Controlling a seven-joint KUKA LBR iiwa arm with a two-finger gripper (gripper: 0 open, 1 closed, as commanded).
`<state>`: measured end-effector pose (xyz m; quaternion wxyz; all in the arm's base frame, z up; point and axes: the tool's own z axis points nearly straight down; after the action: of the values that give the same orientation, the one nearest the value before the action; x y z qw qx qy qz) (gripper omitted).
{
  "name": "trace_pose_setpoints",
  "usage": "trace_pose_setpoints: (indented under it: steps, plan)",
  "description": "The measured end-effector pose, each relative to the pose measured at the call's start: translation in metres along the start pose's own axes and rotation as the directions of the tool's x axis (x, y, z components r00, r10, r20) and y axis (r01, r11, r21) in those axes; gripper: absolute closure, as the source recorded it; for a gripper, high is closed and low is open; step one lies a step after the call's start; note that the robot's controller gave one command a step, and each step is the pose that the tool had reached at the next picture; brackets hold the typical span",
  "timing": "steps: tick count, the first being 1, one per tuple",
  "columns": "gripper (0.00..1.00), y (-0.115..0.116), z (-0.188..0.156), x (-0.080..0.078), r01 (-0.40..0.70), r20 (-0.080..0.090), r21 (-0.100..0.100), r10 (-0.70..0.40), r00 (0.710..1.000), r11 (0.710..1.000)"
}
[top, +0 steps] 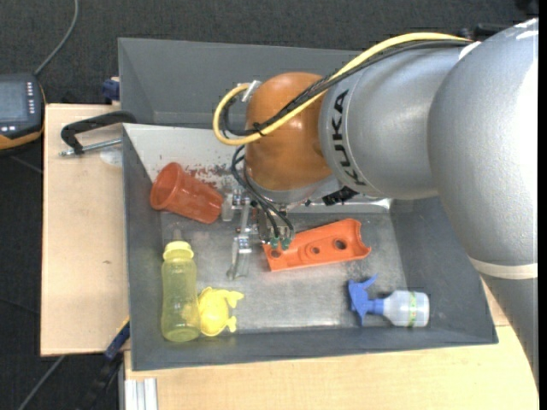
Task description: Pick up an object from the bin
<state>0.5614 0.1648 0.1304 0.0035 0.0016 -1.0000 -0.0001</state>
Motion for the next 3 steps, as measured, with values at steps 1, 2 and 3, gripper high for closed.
trace_pose_setpoints:
  steps: [1, 2, 3]
  plan:
    - [0.0, -0.001, -0.005, -0.002, -0.002, 0.008, -0.002, 0.002, 1.0, 1.0]
    - [0.0, -0.067, 0.028, -0.002, 0.014, 0.006, -0.002, -0.014, 1.0, 1.0]
    - [0.0, -0.097, 0.015, -0.025, 0.304, 0.013, 0.001, -0.304, 0.953, 0.953]
